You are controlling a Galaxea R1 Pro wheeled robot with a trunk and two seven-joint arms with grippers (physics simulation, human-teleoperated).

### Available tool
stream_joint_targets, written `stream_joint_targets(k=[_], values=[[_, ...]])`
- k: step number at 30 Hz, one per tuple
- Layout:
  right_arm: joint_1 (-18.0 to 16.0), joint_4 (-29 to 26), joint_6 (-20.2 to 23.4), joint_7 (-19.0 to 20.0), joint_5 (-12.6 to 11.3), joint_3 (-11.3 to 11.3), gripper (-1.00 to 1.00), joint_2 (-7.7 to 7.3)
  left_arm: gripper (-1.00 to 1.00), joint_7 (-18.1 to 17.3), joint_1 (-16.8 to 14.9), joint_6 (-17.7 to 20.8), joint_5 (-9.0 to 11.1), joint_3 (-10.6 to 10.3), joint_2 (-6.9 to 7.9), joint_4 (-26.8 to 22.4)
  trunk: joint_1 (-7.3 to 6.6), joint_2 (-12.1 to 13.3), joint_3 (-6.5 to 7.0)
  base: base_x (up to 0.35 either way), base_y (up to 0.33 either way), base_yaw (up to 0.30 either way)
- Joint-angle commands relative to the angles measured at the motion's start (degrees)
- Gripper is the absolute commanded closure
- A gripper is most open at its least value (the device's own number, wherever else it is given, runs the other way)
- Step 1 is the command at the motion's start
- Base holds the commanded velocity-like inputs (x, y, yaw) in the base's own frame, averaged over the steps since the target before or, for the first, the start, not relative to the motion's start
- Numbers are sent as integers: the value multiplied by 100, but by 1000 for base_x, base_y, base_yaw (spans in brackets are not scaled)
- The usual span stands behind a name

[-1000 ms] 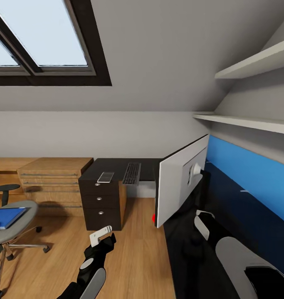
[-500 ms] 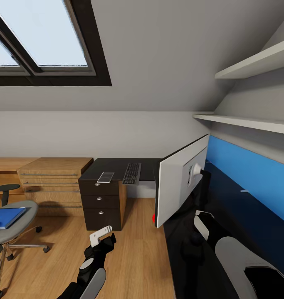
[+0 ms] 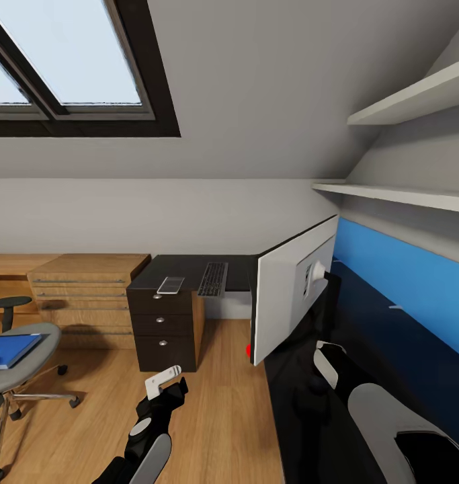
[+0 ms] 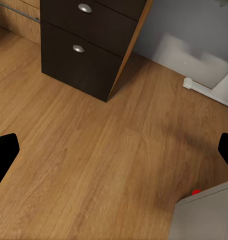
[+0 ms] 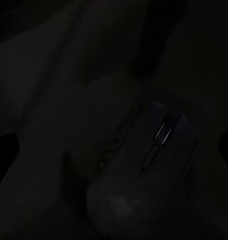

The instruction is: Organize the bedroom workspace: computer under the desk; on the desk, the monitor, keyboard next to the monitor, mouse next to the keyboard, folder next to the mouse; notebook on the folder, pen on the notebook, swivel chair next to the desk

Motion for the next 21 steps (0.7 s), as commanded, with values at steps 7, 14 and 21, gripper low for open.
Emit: stream_joint_targets(k=[7, 14, 21], values=[[-2, -11, 22, -41, -57, 19, -100, -3, -100, 40, -6, 21, 17, -13, 4, -9, 154, -286, -133, 0, 0, 0], [-2, -11, 22, -41, -57, 16, -100, -3, -100, 40, -6, 21, 17, -13, 4, -9, 286, -527, -241, 0, 0, 0], [-2, -11, 21, -41, -53, 19, -100, -3, -100, 40, -6, 21, 22, -13, 4, -9, 286, -527, -241, 0, 0, 0]])
